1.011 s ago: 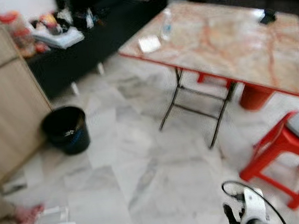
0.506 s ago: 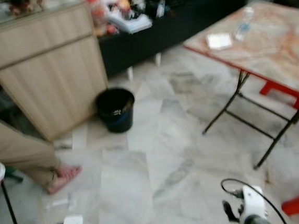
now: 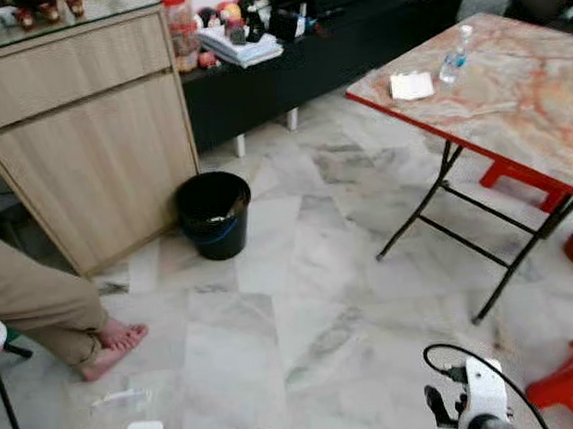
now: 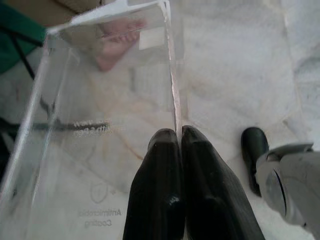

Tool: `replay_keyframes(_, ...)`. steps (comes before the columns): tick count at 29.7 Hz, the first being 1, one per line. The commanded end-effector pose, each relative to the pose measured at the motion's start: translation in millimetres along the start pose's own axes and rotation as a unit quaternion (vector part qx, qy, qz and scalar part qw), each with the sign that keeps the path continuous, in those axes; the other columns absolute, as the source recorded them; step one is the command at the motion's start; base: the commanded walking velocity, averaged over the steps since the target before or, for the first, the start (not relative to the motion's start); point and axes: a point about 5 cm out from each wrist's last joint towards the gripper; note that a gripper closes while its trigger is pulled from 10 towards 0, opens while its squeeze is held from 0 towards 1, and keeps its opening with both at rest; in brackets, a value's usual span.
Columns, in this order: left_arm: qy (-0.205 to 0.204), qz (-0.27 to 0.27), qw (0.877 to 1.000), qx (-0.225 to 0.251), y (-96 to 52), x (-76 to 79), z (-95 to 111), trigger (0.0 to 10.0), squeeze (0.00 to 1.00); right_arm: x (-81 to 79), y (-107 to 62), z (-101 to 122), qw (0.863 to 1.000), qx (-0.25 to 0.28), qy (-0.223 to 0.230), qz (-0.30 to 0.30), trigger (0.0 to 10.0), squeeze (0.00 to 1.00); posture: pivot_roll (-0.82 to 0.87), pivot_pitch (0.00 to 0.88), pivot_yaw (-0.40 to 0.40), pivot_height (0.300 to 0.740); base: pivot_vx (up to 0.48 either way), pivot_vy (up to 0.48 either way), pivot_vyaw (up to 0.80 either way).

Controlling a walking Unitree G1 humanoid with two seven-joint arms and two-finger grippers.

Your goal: Picking trash to rubbish bin

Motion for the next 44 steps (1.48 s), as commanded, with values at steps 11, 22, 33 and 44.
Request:
replay_keyframes(11,0.005,-0.003,1.000,-0.003,-0.4,2.1,-0.6,10.0,0.00,3.1,-0.7,0.2,1.000,0.000,0.004,-0.004,10.0,0.00,0.02,0.091,-0.066,0.740,0.310,0.000,0.00)
replay_keyframes(22,0.005,-0.003,1.000,-0.003,-0.6,3.2,-0.4,10.0,0.00,3.8,-0.7,0.4,1.000,0.001,0.010,-0.008,10.0,0.00,0.02,0.093,-0.066,0.740,0.322,0.000,0.00)
replay_keyframes(33,0.006,-0.005,1.000,-0.002,-0.2,3.1,0.3,10.0,0.00,2.5,-0.4,0.4,1.000,0.000,0.008,-0.006,10.0,0.00,0.03,0.104,-0.061,0.740,0.330,0.000,-0.22)
replay_keyframes(44,0.006,-0.006,1.000,-0.003,-2.1,5.3,-2.0,10.0,0.00,0.3,-0.2,-1.3,1.000,-0.005,-0.011,0.000,10.0,0.00,0.04,0.112,-0.060,0.740,0.328,0.000,0.04)
Point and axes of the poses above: a point about 5 cm out from each wrist's last joint towards the gripper, its own y axis pointing out of the wrist towards the gripper, its own z axis along the axis of the wrist's last joint, x = y × z, and after that the axes turned 13 degrees about y, right-handed
